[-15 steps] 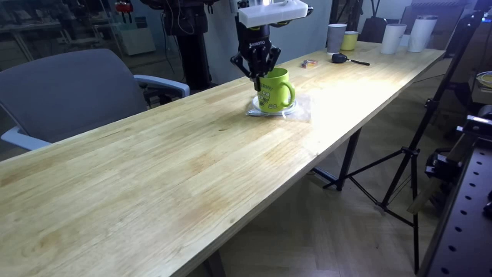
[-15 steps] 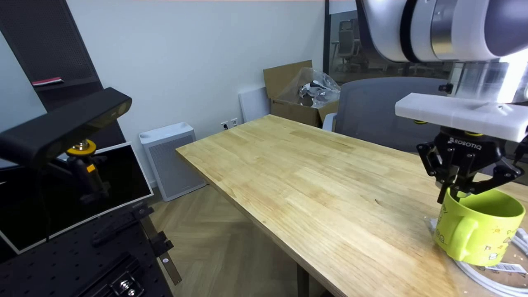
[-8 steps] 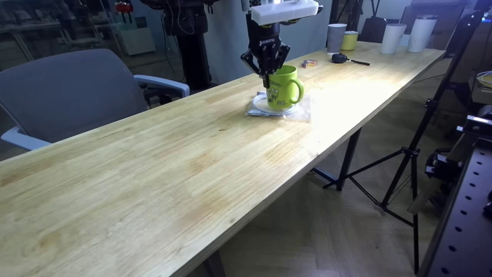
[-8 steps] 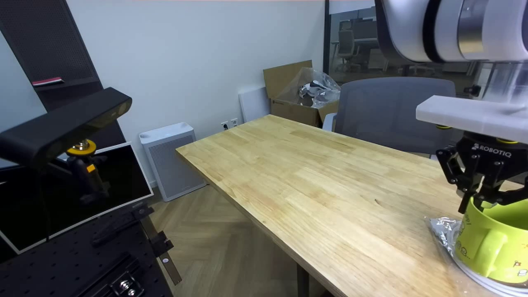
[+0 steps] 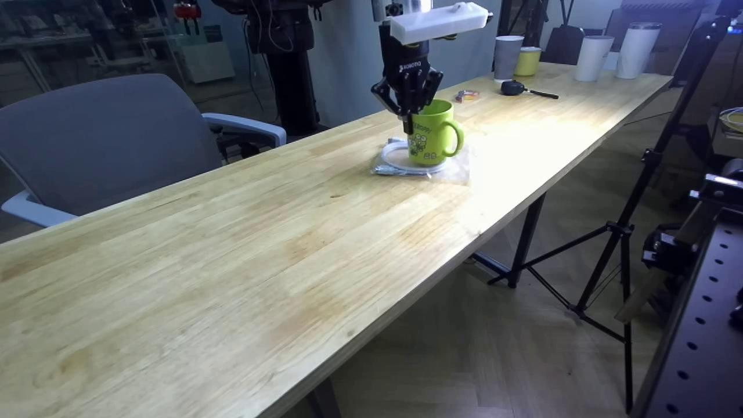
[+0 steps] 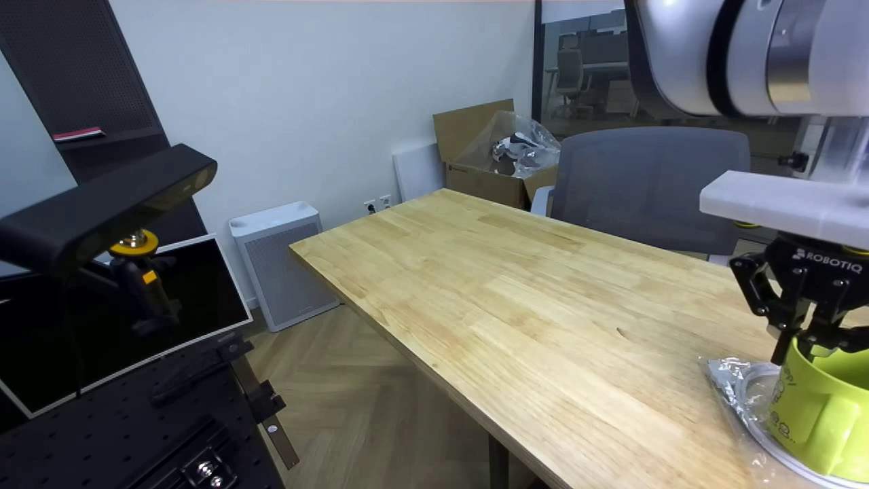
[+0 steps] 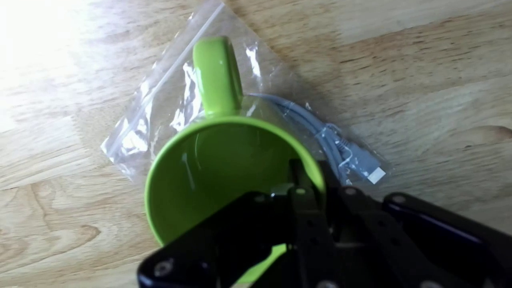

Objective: Put the mug on the plastic

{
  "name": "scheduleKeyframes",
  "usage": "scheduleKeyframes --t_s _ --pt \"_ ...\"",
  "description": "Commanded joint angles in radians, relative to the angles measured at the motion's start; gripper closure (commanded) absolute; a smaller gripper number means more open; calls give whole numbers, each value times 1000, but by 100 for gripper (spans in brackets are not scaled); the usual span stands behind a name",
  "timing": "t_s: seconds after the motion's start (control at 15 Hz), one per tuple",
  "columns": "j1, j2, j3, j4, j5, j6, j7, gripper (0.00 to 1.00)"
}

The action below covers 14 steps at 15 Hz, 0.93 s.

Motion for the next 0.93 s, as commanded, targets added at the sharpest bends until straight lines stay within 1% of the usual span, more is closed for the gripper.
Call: scheduleKeyframes --t_s 0.0,0.07,0.13,0.2,0.47,0.53,0.73,0.8,0.87 --pt "-4 6 -4 1 -23 26 -9 98" --pt "-4 10 -4 0 -25 31 -10 98" --pt "-5 14 -3 -1 -27 34 -10 66" --pt "-5 15 -4 -2 -29 39 -10 64" --pt "-4 12 -4 -2 -33 34 -8 38" --pt "-1 11 -5 1 -33 26 -4 32" --pt "12 4 -14 24 -40 -16 16 10" --pt "17 0 -16 33 -43 -29 21 4" --pt "24 -6 -19 47 -49 -48 28 1"
